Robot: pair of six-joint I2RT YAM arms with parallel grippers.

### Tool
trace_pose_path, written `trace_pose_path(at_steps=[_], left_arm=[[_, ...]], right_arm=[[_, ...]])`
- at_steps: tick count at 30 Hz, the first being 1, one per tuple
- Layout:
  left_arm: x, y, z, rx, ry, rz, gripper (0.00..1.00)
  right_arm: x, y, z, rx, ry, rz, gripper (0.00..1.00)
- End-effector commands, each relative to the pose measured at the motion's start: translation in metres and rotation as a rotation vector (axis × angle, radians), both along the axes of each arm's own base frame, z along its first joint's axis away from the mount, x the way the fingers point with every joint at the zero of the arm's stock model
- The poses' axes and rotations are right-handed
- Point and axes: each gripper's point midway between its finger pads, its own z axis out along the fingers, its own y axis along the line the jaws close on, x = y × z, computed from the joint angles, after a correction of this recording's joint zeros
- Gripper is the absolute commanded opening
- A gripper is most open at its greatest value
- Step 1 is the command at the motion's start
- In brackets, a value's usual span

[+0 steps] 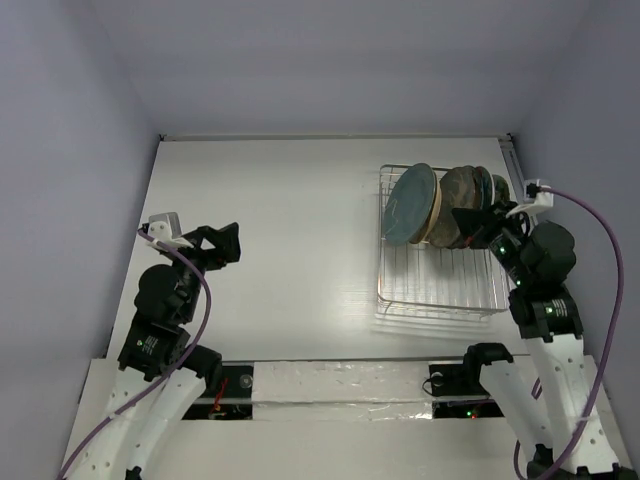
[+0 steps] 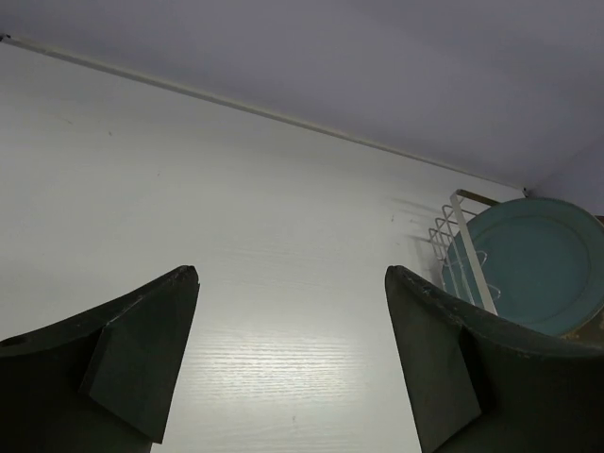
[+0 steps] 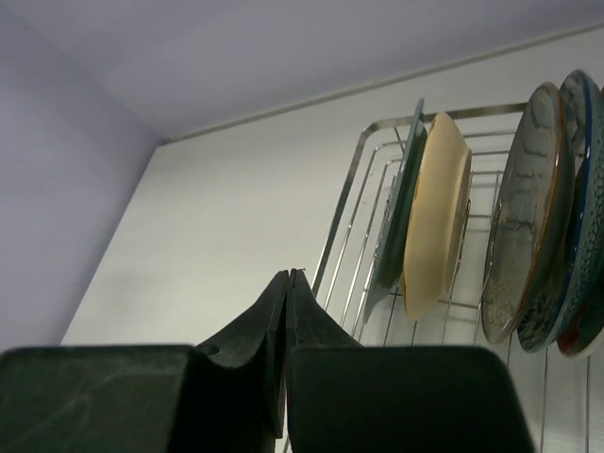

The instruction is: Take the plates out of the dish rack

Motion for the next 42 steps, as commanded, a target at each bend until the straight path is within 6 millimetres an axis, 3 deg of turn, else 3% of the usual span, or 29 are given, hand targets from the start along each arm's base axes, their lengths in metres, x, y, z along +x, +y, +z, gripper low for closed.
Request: trace_pose_path(at_steps=[1, 4, 5, 7, 8, 9, 10, 11, 12, 13, 14, 19, 20, 22, 24, 26, 32, 42], left_arm=[[0.001, 0.002, 0.020, -0.005, -0.055, 0.004, 0.77], [0.000, 0.002, 0.019, -0.008, -0.053, 0.004, 0.75], [0.000, 0.002, 0.018, -0.008, -0.050, 0.004, 0.72], [0.000, 0.002, 0.017, -0.007, -0.047, 0.004, 0.65], [0.000, 0.001, 0.016, -0.012, -0.044, 0.004, 0.59], [0.001, 0.001, 0.013, -0.011, -0.036, 0.004, 0.44], [0.001, 0.001, 0.012, -0.011, -0.032, 0.004, 0.36], [0.002, 0.000, 0.008, -0.008, -0.013, 0.004, 0.26], [0.003, 0.000, 0.006, -0.006, -0.002, 0.004, 0.06], [0.004, 0.000, 0.004, -0.003, 0.009, 0.004, 0.00], [0.005, -0.001, 0.002, 0.000, 0.018, 0.004, 0.00], [0.006, -0.001, -0.003, 0.006, 0.038, 0.004, 0.00], [0.005, -0.001, -0.001, 0.004, 0.032, 0.004, 0.00], [0.005, -0.001, -0.001, 0.001, 0.031, 0.004, 0.03], [0.004, -0.001, -0.001, 0.000, 0.028, 0.004, 0.12], [0.004, -0.001, 0.000, -0.001, 0.027, 0.004, 0.16], [0.005, 0.001, -0.001, -0.002, 0.029, 0.014, 0.25], [0.005, 0.004, 0.000, -0.006, 0.023, 0.023, 0.28]], right_arm=[[0.017, -0.001, -0.005, -0.039, 0.038, -0.038, 0.01], [0.028, 0.002, -0.005, -0.071, 0.061, -0.088, 0.15], [0.033, 0.011, -0.007, -0.081, 0.080, -0.076, 0.26], [0.043, 0.007, -0.009, -0.103, 0.101, -0.138, 0.35], [0.051, 0.010, -0.017, -0.121, 0.129, -0.143, 0.43], [0.054, 0.014, -0.014, -0.126, 0.127, -0.143, 0.45], [0.059, 0.007, -0.016, -0.136, 0.135, -0.188, 0.46], [0.066, 0.009, -0.023, -0.155, 0.158, -0.194, 0.39], [0.070, 0.008, -0.019, -0.158, 0.156, -0.211, 0.28], [0.074, 0.004, -0.022, -0.169, 0.166, -0.237, 0.15], [0.077, 0.003, -0.024, -0.178, 0.176, -0.246, 0.00], [0.100, 0.001, -0.042, -0.226, 0.229, -0.292, 0.01], [0.103, 0.001, -0.043, -0.229, 0.233, -0.298, 0.16], [0.110, 0.003, -0.055, -0.249, 0.266, -0.297, 0.28], [0.114, 0.003, -0.059, -0.252, 0.274, -0.307, 0.35], [0.117, 0.000, -0.062, -0.259, 0.280, -0.330, 0.36], [0.120, -0.001, -0.072, -0.276, 0.301, -0.336, 0.35], [0.124, 0.010, -0.081, -0.305, 0.333, -0.301, 0.20]])
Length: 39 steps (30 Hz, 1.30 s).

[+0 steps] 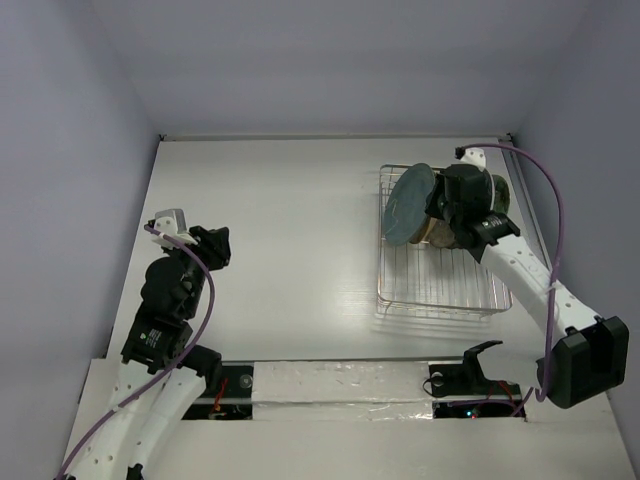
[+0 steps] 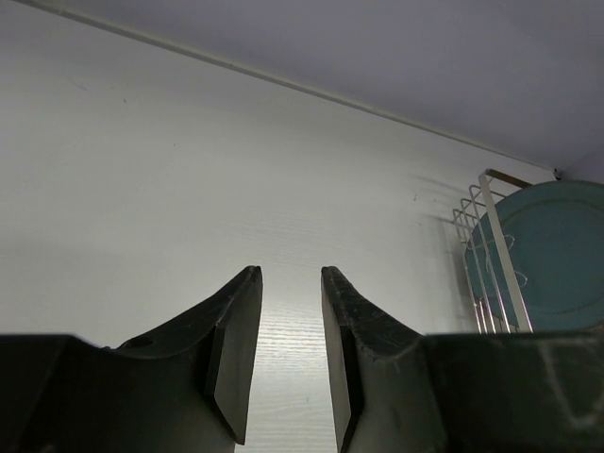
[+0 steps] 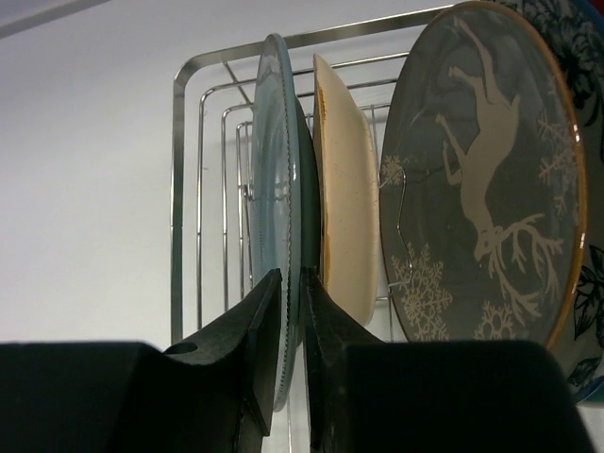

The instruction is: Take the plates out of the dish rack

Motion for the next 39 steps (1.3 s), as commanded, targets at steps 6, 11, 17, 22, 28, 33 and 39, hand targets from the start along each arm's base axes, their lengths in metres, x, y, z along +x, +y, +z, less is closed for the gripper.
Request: trace_pose_path(at_steps=[6, 11, 17, 22, 28, 33, 39], left_arm=[[0.000, 0.003, 0.020, -0.024, -0.060, 0.011, 0.29], [0.001, 0.005, 0.019, -0.023, -0.059, 0.020, 0.29], [0.001, 0.005, 0.019, -0.022, -0.059, 0.020, 0.29], [0.001, 0.005, 0.020, -0.022, -0.061, 0.020, 0.29], [0.000, 0.005, 0.021, -0.026, -0.066, 0.021, 0.31], [0.000, 0.006, 0.022, -0.026, -0.071, 0.020, 0.33], [-0.002, 0.009, 0.024, -0.029, -0.080, 0.030, 0.35]], right_arm=[[0.002, 0.003, 0.036, -0.046, -0.066, -0.016, 0.23], [0.008, 0.007, 0.030, -0.045, -0.052, -0.010, 0.24], [0.022, 0.012, 0.006, -0.061, -0.003, -0.014, 0.25], [0.035, 0.022, -0.008, -0.063, 0.029, 0.008, 0.27], [0.046, 0.022, -0.024, -0.100, 0.068, -0.008, 0.35], [0.047, 0.016, 0.003, -0.137, 0.008, -0.048, 0.00], [0.043, 0.019, 0.072, -0.143, -0.122, -0.047, 0.00]])
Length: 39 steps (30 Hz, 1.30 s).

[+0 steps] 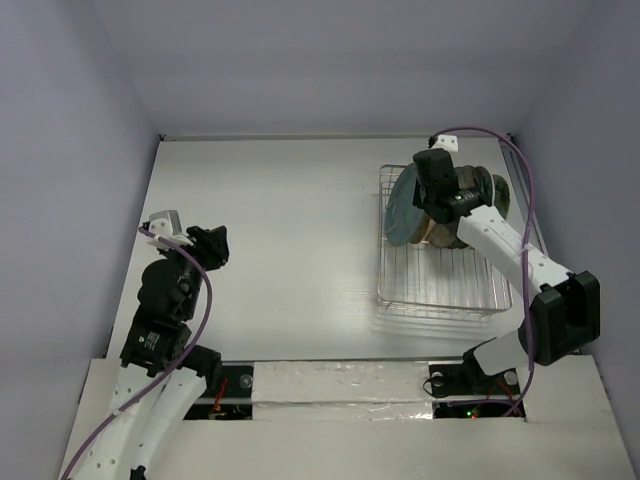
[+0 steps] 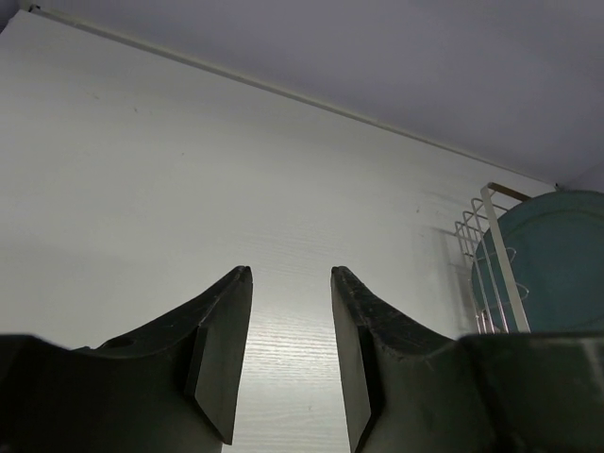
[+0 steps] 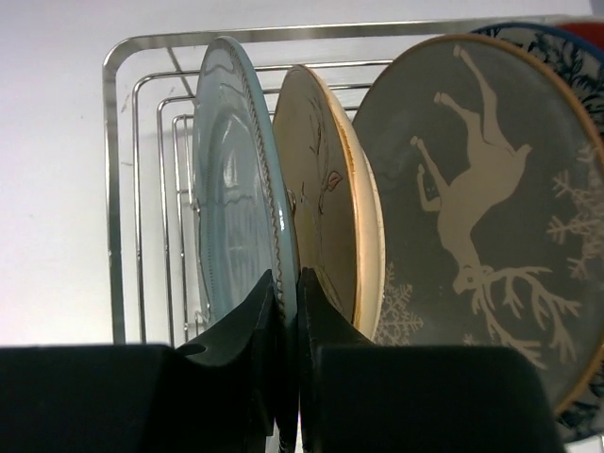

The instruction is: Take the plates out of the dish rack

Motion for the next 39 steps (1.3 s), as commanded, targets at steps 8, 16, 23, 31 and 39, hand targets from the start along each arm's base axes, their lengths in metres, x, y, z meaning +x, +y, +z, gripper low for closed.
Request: trace_pose_path(at_steps=[8, 16, 23, 31, 39], left_arm=[[-0.002, 0.003, 0.020, -0.024, -0.064, 0.010, 0.43], [-0.002, 0.006, 0.022, -0.026, -0.073, 0.019, 0.55], [-0.004, 0.006, 0.024, -0.032, -0.081, 0.019, 0.56], [-0.005, 0.006, 0.025, -0.032, -0.083, 0.019, 0.56], [-0.005, 0.006, 0.026, -0.034, -0.089, 0.019, 0.56]], right_arm=[[-0.027, 0.014, 0.210, 0.115, -0.494, 0.018, 0.00], [-0.040, 0.087, 0.221, 0.313, -0.514, 0.240, 0.00], [-0.014, 0.242, 0.184, 0.632, -0.421, 0.526, 0.00], [0.043, 0.342, 0.146, 0.836, -0.306, 0.560, 0.00], [0.039, 0.362, 0.041, 0.871, -0.126, 0.526, 0.00]])
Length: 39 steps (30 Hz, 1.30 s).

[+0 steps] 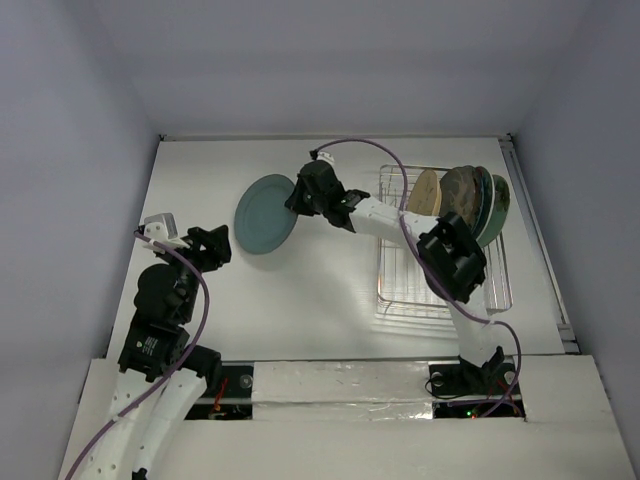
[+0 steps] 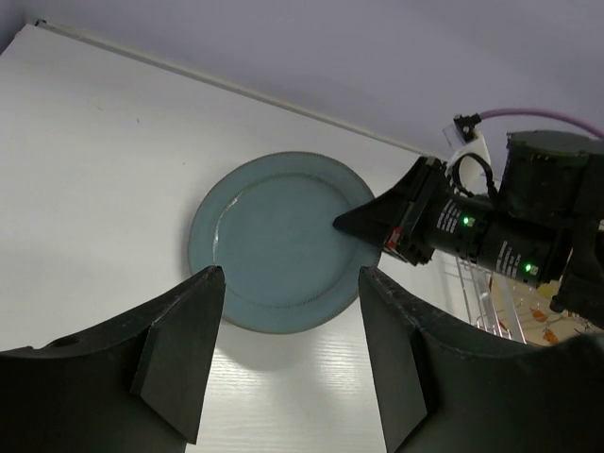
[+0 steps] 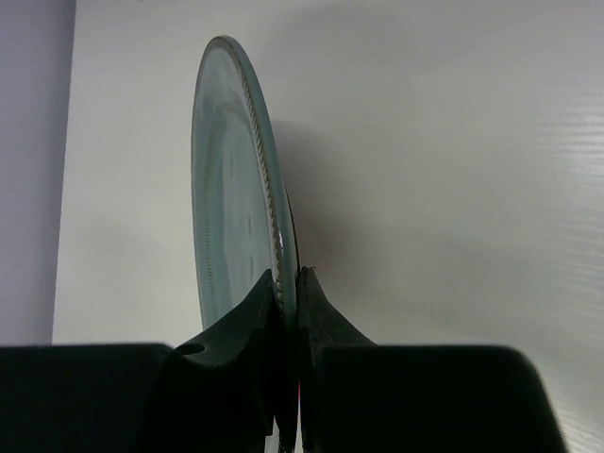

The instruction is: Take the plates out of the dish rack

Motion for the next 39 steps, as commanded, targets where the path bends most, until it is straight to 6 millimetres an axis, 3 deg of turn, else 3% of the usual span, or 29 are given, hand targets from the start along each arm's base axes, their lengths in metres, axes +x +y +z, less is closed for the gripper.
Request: trace_pose_path(at_steps=[1, 2, 5, 6, 8, 9, 12, 15, 20, 24, 29, 30, 32, 33, 35, 36, 37, 39], left_arm=[[0.000, 0.001, 0.018, -0.022, -0.056, 0.003, 0.56], [0.000, 0.001, 0.018, -0.022, -0.056, 0.003, 0.56], [0.001, 0.001, 0.017, -0.021, -0.053, 0.003, 0.56], [0.001, 0.001, 0.016, -0.020, -0.050, 0.003, 0.56], [0.001, 0.000, 0.016, -0.022, -0.050, 0.003, 0.56], [0.002, 0.000, 0.014, -0.019, -0.043, 0.003, 0.56], [0.003, 0.000, 0.013, -0.018, -0.037, 0.003, 0.56], [0.004, 0.000, 0.012, -0.017, -0.034, 0.003, 0.56], [0.005, -0.001, 0.012, -0.014, -0.030, 0.003, 0.56], [0.005, -0.001, 0.011, -0.013, -0.028, 0.003, 0.56], [0.004, 0.000, 0.012, -0.016, -0.033, 0.003, 0.56], [0.004, 0.000, 0.013, -0.015, -0.034, 0.003, 0.56], [0.004, -0.001, 0.011, -0.015, -0.030, 0.003, 0.56], [0.004, 0.000, 0.011, -0.015, -0.028, 0.003, 0.56], [0.004, 0.000, 0.010, -0.014, -0.027, 0.003, 0.55], [0.004, 0.000, 0.012, -0.016, -0.031, 0.003, 0.54], [0.004, 0.000, 0.011, -0.014, -0.031, 0.003, 0.49], [0.003, 0.000, 0.013, -0.016, -0.036, 0.003, 0.42]], right_arm=[[0.002, 0.015, 0.095, 0.301, -0.148, -0.004, 0.00], [-0.002, 0.008, 0.070, 0.270, -0.121, -0.018, 0.00], [-0.013, -0.003, 0.047, 0.257, -0.094, -0.027, 0.00], [-0.019, -0.010, 0.027, 0.231, -0.072, -0.035, 0.01], [-0.023, -0.019, 0.010, 0.200, -0.058, -0.051, 0.08], [-0.026, -0.027, -0.006, 0.168, -0.039, -0.069, 0.16], [-0.032, -0.035, -0.022, 0.136, -0.027, -0.078, 0.34], [-0.041, -0.044, -0.046, 0.080, 0.004, -0.092, 0.45], [-0.046, -0.052, -0.067, 0.019, 0.027, -0.091, 0.47], [-0.049, -0.055, -0.073, -0.017, 0.037, -0.075, 0.65], [-0.053, -0.055, -0.039, -0.034, -0.033, -0.057, 0.79], [-0.052, -0.059, -0.015, -0.031, -0.068, -0.071, 0.79], [-0.054, -0.065, 0.008, -0.063, -0.118, -0.065, 0.79], [-0.057, -0.076, 0.034, -0.068, -0.155, -0.082, 0.67], [-0.060, -0.092, 0.061, -0.102, -0.217, -0.090, 0.32], [-0.062, -0.117, 0.062, -0.191, -0.217, -0.154, 0.00], [-0.068, -0.137, 0.093, -0.196, -0.270, -0.195, 0.00], [-0.073, -0.177, 0.102, -0.286, -0.289, -0.277, 0.00]])
